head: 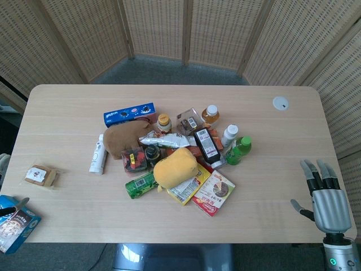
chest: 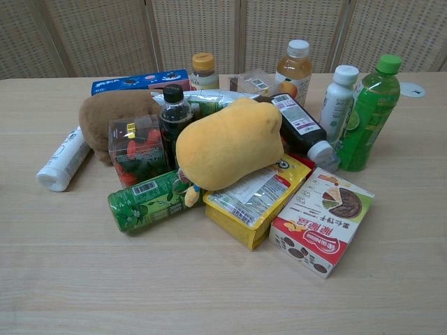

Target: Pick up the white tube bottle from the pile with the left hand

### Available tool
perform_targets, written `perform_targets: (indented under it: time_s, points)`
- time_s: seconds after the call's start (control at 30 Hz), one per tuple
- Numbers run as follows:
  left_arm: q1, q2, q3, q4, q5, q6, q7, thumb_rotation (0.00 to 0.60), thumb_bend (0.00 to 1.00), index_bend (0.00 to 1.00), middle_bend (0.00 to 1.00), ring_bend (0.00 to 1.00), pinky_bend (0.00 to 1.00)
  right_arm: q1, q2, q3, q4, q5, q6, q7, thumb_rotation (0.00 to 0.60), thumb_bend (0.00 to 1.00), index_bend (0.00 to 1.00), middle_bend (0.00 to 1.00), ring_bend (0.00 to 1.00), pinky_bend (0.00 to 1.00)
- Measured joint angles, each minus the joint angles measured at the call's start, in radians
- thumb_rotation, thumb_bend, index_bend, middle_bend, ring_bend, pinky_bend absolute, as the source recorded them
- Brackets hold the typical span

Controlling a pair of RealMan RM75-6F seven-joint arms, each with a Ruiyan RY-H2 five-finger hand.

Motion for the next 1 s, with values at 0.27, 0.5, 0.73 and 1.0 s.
perform_targets:
  time_s: [0.27, 0.5, 0.73, 1.0]
  points:
    - [-0.016, -0.006, 0.003, 0.017, 0.024, -0.017, 0.018, 0.600, 0.00, 0.14, 0.00, 0.00, 0.00, 0.000, 0.000, -0.004, -0.003, -0.002, -0.004, 0.002, 0.600, 0.00, 0.00, 0.00, 0.00, 0.00]
    - [-0.113, -0.009, -0.001, 0.192, 0.117, -0.098, -0.021, 0.600, 0.00, 0.24, 0.00, 0.00, 0.00, 0.003, -0.007, -0.002, 0.003, 0.009, -0.015, -0.003, 0.600, 0.00, 0.00, 0.00, 0.00, 0.00]
    - [-0.347, -0.009, 0.002, 0.442, 0.284, -0.286, -0.079, 0.600, 0.00, 0.27, 0.01, 0.00, 0.00, 0.007, -0.024, -0.002, 0.010, 0.017, -0.025, -0.023, 0.600, 0.00, 0.00, 0.00, 0.00, 0.00]
    - [-0.464, -0.072, 0.035, 0.510, 0.327, -0.444, 0.000, 0.600, 0.00, 0.28, 0.01, 0.00, 0.00, 0.009, -0.033, -0.001, 0.020, 0.031, -0.035, -0.030, 0.600, 0.00, 0.00, 0.00, 0.00, 0.00]
